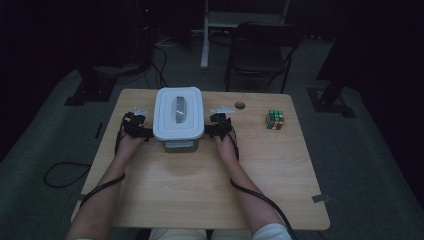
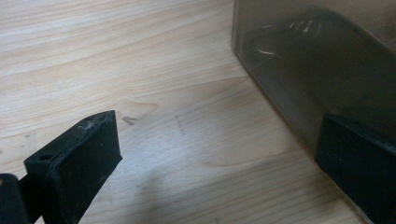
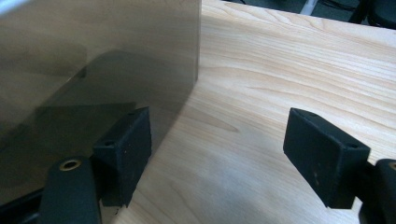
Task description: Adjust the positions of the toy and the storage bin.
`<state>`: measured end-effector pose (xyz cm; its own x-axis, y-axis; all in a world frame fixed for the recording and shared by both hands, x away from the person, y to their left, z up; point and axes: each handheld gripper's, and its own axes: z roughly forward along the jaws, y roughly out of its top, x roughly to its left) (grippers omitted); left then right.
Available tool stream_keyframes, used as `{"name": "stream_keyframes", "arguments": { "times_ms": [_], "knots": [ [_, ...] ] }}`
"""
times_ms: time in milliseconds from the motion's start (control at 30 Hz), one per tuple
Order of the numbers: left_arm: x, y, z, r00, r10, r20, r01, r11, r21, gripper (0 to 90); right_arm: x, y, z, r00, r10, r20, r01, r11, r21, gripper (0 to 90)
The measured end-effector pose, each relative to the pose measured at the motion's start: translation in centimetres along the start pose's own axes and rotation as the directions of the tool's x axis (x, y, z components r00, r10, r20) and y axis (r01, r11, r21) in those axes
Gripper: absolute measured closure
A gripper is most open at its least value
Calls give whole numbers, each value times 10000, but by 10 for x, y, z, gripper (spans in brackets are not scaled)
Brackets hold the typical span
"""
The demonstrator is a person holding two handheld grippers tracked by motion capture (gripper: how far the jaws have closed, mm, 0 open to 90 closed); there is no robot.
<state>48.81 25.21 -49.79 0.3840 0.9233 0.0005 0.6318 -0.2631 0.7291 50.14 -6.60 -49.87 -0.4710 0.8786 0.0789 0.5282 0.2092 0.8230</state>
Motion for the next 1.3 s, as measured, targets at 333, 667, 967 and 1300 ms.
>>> {"name": "stream_keyframes", "arguments": {
  "times_ms": [333, 667, 967, 1300],
  "knots": [
    [-19, 4, 4, 9995, 242, 215, -242, 9997, 33, 11, -14, -9, -15, 9999, 87, 131, -87, 10000, -3, 237],
    [-34, 7, 7, 9985, 370, 408, -373, 9993, 59, 10, -26, -17, -28, 9999, 83, 126, -84, 10000, 50, 239],
    [-51, 8, 8, 9975, 486, 522, -489, 9988, 57, 11, -35, -28, -41, 9998, -41, 174, 40, 10000, 87, 239],
    [-70, 11, 10, 9951, 755, 635, -764, 9970, 123, 11, -45, -35, -55, 9992, -239, 324, 234, 9996, 151, 241]
  ]
}}
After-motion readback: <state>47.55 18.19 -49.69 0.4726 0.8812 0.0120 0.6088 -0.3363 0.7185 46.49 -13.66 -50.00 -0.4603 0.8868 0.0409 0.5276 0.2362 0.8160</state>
